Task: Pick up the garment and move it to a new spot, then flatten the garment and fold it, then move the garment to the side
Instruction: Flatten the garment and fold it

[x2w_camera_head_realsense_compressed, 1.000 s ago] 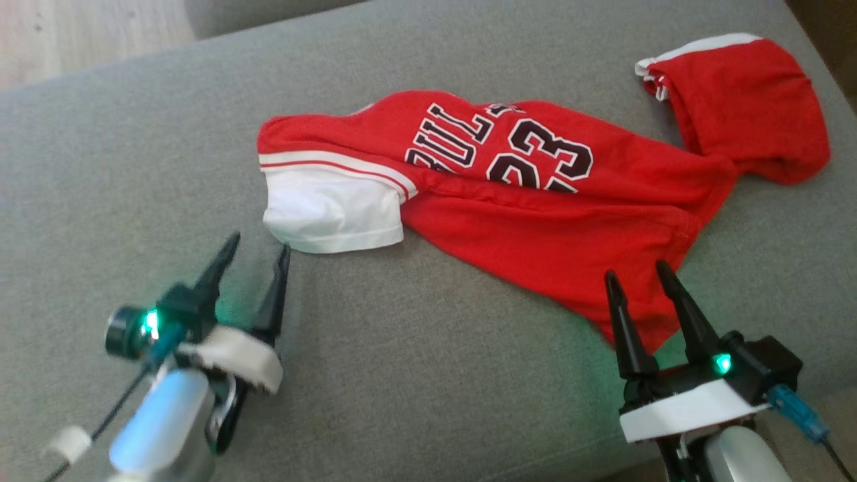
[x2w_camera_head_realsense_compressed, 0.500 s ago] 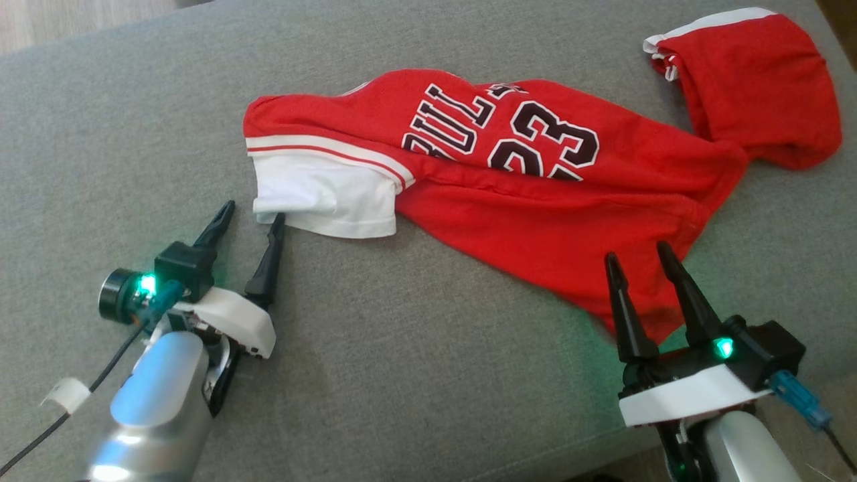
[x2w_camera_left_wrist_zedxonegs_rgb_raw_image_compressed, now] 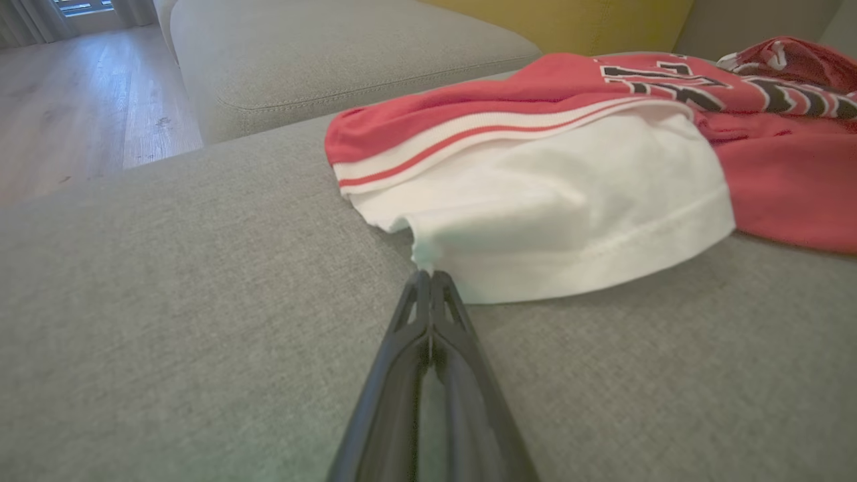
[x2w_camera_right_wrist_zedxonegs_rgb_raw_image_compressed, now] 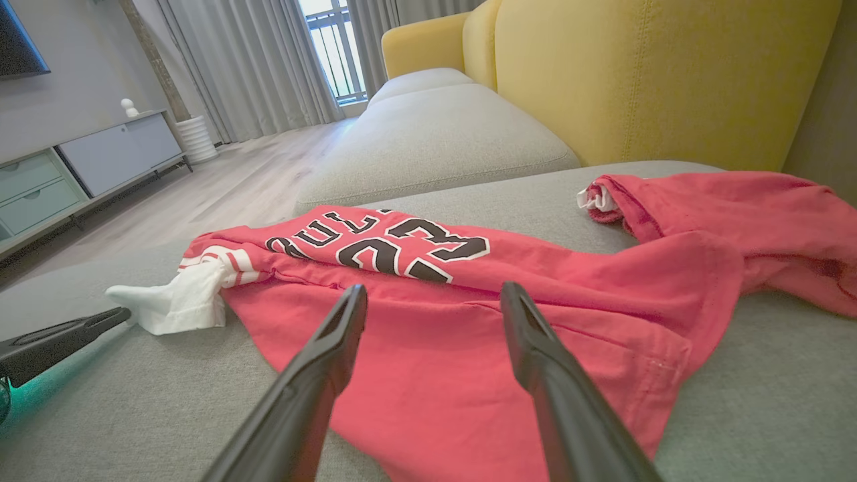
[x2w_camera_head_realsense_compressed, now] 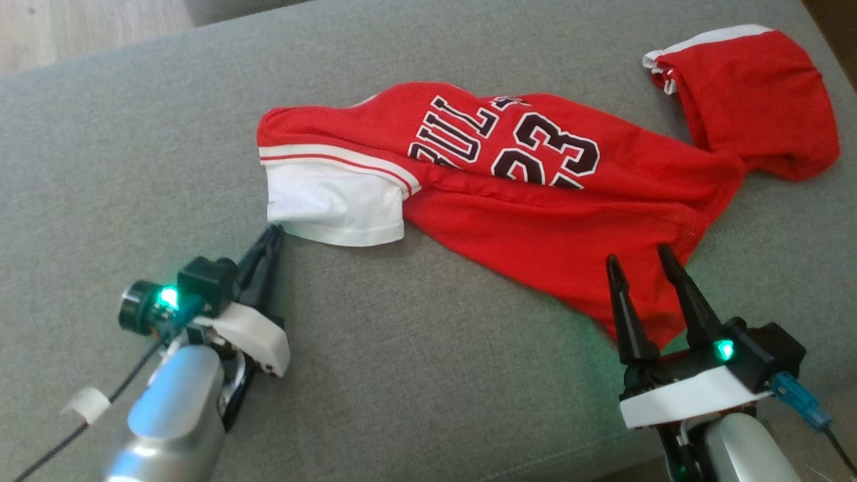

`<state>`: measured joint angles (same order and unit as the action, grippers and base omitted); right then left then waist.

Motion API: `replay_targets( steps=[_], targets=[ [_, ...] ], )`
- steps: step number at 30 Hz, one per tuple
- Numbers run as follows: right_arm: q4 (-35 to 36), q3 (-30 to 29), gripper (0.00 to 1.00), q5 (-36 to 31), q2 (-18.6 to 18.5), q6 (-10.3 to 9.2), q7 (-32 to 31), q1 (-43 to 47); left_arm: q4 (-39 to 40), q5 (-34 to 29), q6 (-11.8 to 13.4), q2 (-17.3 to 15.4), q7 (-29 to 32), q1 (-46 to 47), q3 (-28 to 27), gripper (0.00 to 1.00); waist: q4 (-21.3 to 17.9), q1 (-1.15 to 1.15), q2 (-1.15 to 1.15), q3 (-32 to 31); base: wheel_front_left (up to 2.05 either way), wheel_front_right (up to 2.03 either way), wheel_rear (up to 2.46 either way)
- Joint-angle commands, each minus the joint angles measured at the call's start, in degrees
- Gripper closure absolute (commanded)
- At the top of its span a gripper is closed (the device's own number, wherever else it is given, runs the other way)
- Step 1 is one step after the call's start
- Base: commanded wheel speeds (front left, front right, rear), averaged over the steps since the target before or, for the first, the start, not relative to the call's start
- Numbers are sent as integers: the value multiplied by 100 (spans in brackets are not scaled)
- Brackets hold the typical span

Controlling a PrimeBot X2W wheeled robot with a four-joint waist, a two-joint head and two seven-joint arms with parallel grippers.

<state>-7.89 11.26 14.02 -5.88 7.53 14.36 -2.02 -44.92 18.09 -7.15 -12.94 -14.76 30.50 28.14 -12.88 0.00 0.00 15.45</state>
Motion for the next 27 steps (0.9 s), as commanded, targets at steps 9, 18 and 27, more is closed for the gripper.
replay_targets(
  steps=[9, 18, 27],
  targets=[
    [112, 56, 0, -54, -87, -4, 63, 169, 937, 309, -32, -135, -24, -520, -39, 100, 126, 0, 0, -410, 0, 0, 0],
    [75, 36, 0, -31, -100, -4, 63, 448, 2261, 899, -33, -382, -24, -1658, -386, 100, 193, 0, 0, -824, 0, 0, 0],
    [-419, -267, 0, 380, -312, -4, 63, 254, 3364, 1678, -33, -476, 185, -1790, -778, 100, 387, 0, 0, -701, 0, 0, 0]
  ],
)
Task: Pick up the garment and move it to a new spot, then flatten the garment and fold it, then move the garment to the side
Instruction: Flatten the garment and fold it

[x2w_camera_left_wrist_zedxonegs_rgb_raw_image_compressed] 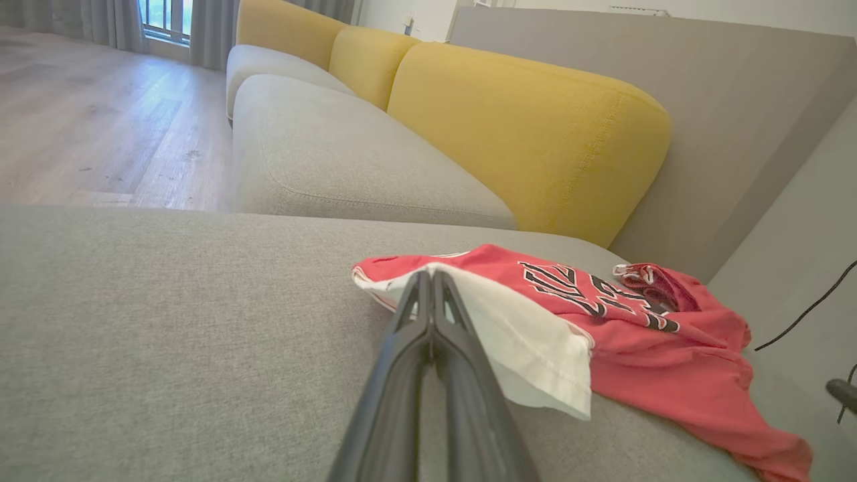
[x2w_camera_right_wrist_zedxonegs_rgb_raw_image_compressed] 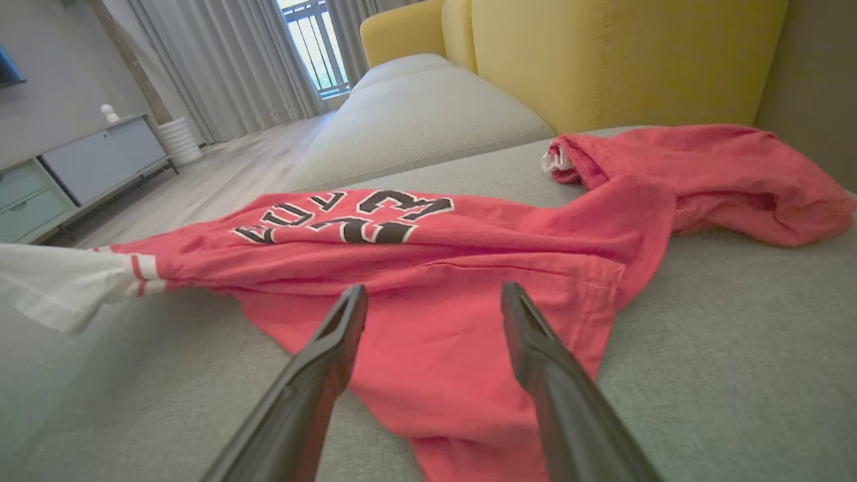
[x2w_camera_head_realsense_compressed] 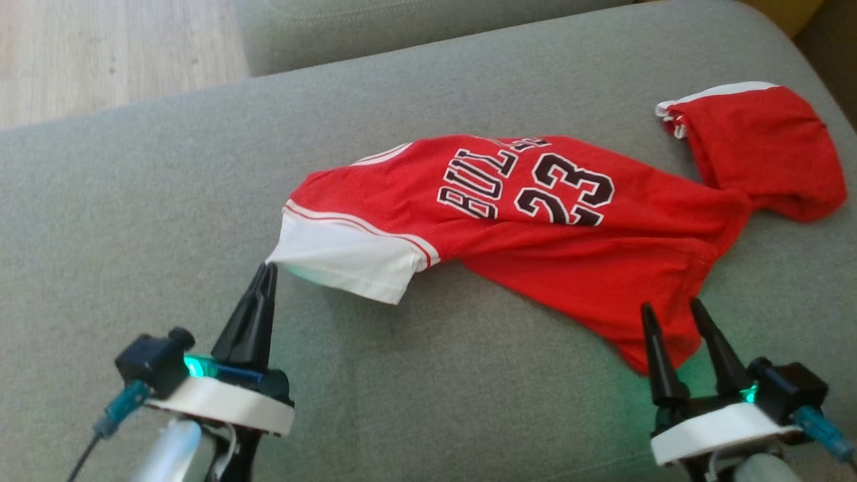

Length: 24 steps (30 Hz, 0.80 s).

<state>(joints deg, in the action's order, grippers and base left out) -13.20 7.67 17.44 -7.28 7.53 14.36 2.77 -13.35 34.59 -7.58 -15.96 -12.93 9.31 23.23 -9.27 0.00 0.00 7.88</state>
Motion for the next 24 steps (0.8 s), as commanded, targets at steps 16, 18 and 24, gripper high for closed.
replay_targets(
  steps=[16, 18, 24],
  targets=[
    [-1916, -205, 0, 579, -523, -4, -93, -1634, 606, 120, 26, -284, 291, 932, -313, 100, 95, 0, 0, 506, 0, 0, 0],
    [-2085, -269, 0, 514, -524, -4, -118, -1721, 599, 122, 25, -285, 288, 964, -292, 100, 109, 0, 0, 515, 0, 0, 0],
    [-2322, -287, 0, 478, -506, -4, -159, -1868, 583, 134, 24, -312, 253, 1008, -270, 100, 130, 0, 0, 524, 0, 0, 0]
  ],
)
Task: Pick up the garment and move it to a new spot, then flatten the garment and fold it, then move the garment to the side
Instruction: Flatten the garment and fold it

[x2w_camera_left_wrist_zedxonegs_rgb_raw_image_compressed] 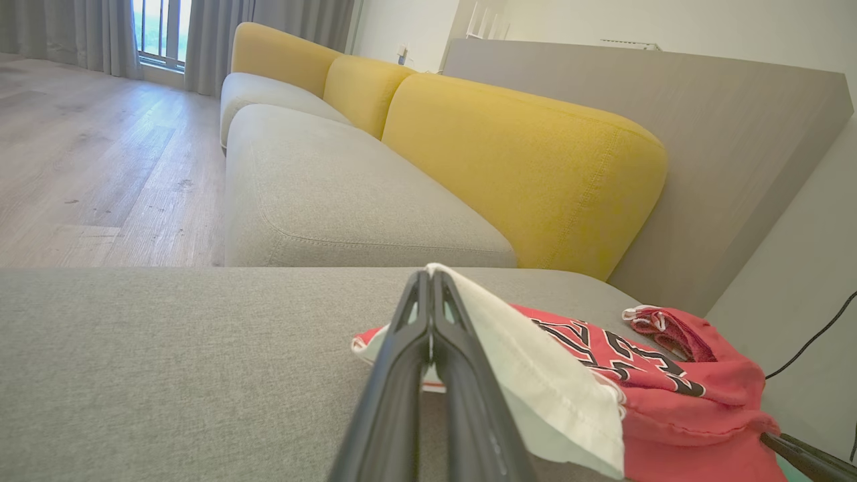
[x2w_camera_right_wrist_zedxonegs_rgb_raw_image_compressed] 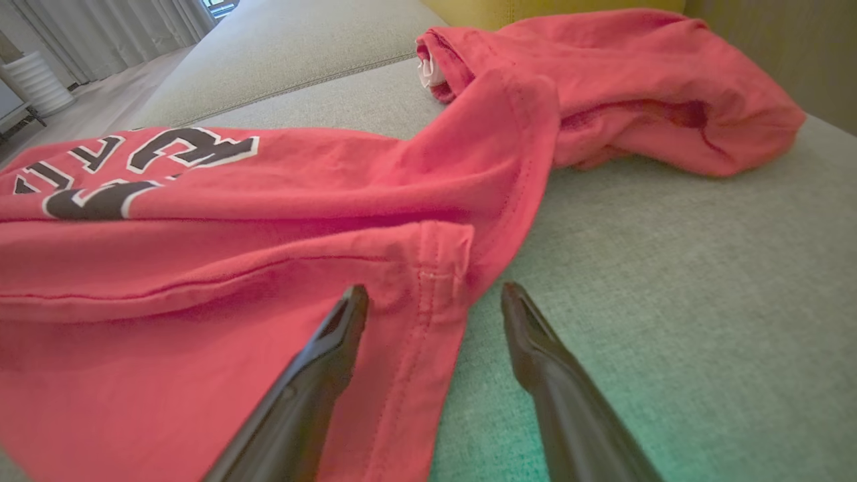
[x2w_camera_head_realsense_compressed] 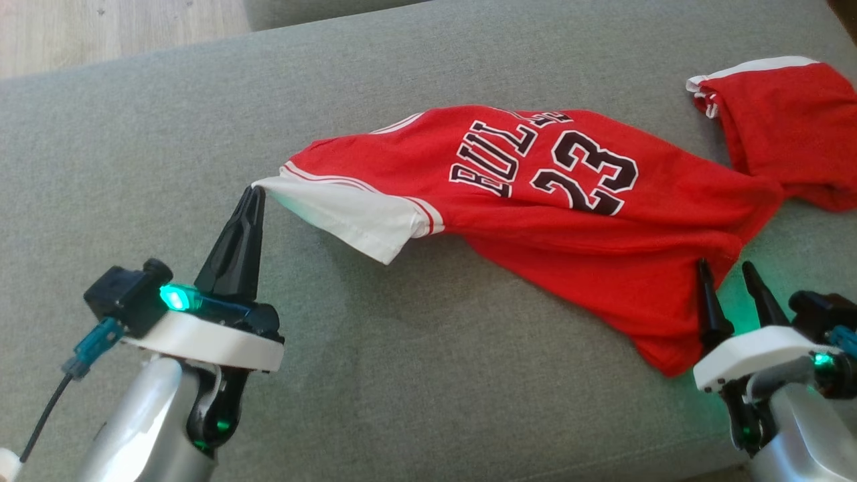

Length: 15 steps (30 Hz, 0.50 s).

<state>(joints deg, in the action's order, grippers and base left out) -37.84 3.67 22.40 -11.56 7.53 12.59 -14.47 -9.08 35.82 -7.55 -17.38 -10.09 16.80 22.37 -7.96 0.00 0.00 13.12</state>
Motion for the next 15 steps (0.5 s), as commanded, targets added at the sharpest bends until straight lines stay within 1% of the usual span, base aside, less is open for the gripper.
replay_targets(
  steps=[1, 3, 4, 6, 7, 10, 11, 15],
  targets=[
    [127, 138, 0, 5, -79, -4, 6, -161, 155, 13, 21, -175, -35, 263, -184, 100, 3, 0, 0, 3, 0, 0, 0],
    [101, 184, 0, 33, -98, -4, -2, -196, 155, 19, 21, -182, -42, 271, -180, 100, 12, 0, 0, 11, 0, 0, 0],
    [91, 207, 5, 44, -107, -4, 0, -214, 155, 21, 21, -185, -45, 277, -177, 100, 17, 0, 0, 16, 0, 0, 0],
    [76, 273, 25, 54, -135, -4, 9, -247, 155, 26, 21, -191, -49, 290, -170, 100, 28, 0, 0, 28, 0, 0, 0],
    [69, 281, 49, 61, -149, -4, 24, -264, 154, 28, 21, -193, -51, 297, -165, 100, 36, 0, 0, 32, 0, 0, 0],
    [34, 307, 93, 82, -162, -4, 52, -289, 141, 36, 20, -201, -54, 318, -155, 100, 48, 0, 0, 27, 0, 0, 0],
    [22, 313, 100, 79, -175, -4, 60, -292, 135, 38, 21, -204, -56, 324, -153, 100, 50, 0, 0, 16, 0, 0, 0],
    [65, 262, 100, 25, -256, -4, 111, -232, 130, 73, 29, -186, -109, 322, -174, 100, 46, 0, 0, -112, 0, 0, 0]
  ],
)
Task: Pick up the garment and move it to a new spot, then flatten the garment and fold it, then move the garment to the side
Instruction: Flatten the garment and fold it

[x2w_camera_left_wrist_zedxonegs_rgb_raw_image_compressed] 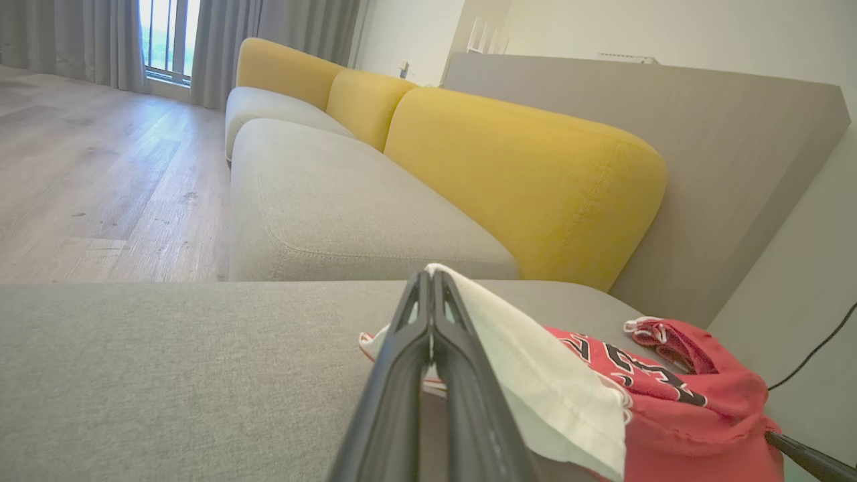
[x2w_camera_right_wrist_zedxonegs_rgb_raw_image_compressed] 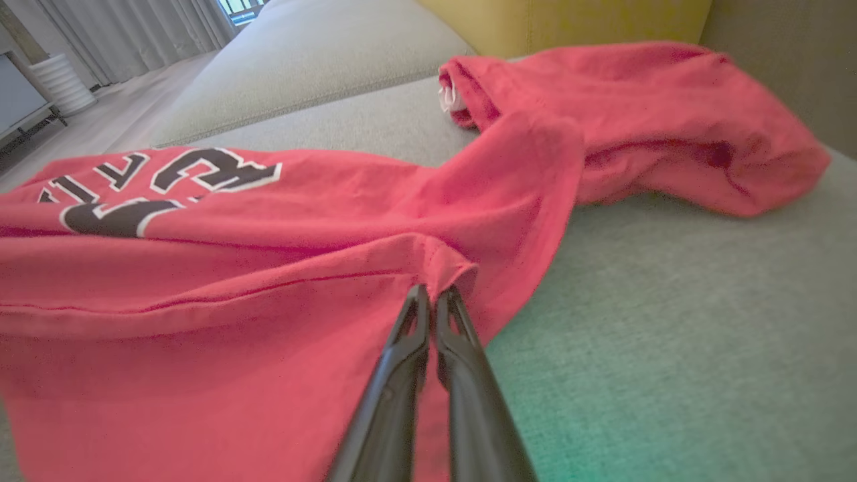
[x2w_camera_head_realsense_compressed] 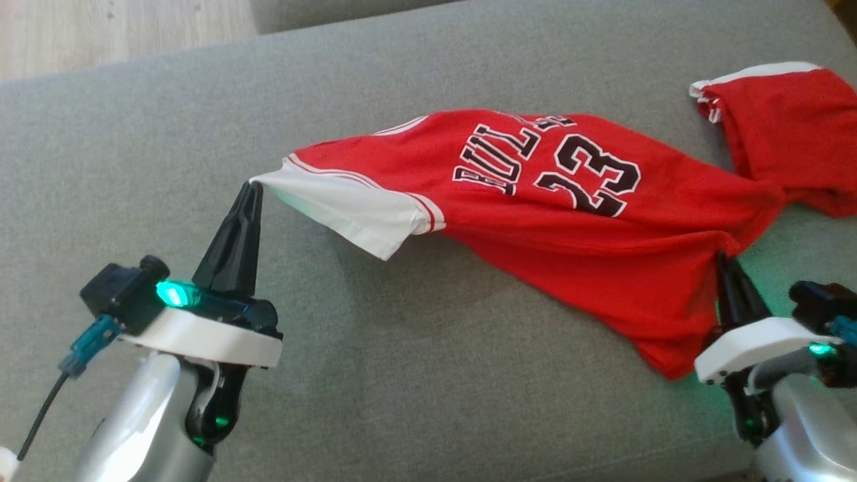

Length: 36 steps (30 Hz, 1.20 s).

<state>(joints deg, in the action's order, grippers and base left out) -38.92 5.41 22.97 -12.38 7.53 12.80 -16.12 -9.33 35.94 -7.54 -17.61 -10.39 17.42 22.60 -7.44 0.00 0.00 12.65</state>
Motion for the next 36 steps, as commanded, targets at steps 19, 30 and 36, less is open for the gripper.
replay_targets(
  steps=[19, 30, 36],
  targets=[
    [3954, -725, 100, 100, -1514, -4, -1178, 197, 1883, 1522, 329, 43, 635, 1312, -924, 100, -42, 0, 0, -1303, 0, 0, 0],
    [4540, -413, 100, 301, -2019, -4, -2172, -1388, 1341, 1488, 817, -16, 1288, 3397, -1133, 100, 38, 0, 0, -1222, 0, 0, 0],
    [3561, 401, 100, 519, -2095, -4, -2253, -2686, 118, 1204, 731, -100, 1468, 4532, -947, 100, 208, 0, 0, -590, 0, 0, 0]
  ],
)
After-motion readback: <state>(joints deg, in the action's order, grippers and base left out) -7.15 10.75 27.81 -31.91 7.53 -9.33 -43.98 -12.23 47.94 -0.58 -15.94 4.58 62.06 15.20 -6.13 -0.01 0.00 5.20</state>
